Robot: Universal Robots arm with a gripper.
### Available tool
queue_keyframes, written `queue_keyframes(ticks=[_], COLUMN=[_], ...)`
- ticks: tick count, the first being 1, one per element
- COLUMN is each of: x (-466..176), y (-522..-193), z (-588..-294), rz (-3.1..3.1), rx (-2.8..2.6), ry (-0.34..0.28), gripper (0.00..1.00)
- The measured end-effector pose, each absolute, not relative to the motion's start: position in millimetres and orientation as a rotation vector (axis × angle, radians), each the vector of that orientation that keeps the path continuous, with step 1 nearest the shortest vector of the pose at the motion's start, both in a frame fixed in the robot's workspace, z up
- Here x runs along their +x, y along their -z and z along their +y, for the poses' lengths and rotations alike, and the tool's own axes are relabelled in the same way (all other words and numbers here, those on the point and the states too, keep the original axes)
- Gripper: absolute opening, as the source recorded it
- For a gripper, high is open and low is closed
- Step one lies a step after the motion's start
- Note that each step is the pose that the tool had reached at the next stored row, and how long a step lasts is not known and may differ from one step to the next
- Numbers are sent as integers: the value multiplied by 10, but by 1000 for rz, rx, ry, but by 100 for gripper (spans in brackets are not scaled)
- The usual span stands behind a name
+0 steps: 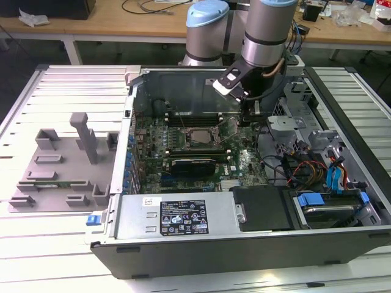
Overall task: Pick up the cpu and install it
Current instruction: 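Close the cpu cover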
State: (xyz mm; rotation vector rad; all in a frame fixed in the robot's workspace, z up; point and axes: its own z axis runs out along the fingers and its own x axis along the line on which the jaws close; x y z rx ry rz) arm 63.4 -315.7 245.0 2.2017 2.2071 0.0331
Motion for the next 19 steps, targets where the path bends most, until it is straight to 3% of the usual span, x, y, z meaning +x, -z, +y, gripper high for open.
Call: queue_keyframes(ticks=[19], x=[310], y=[-2399], z=[-3127], rz=[2205], rx=[2202], ry=[-35], gripper=[11])
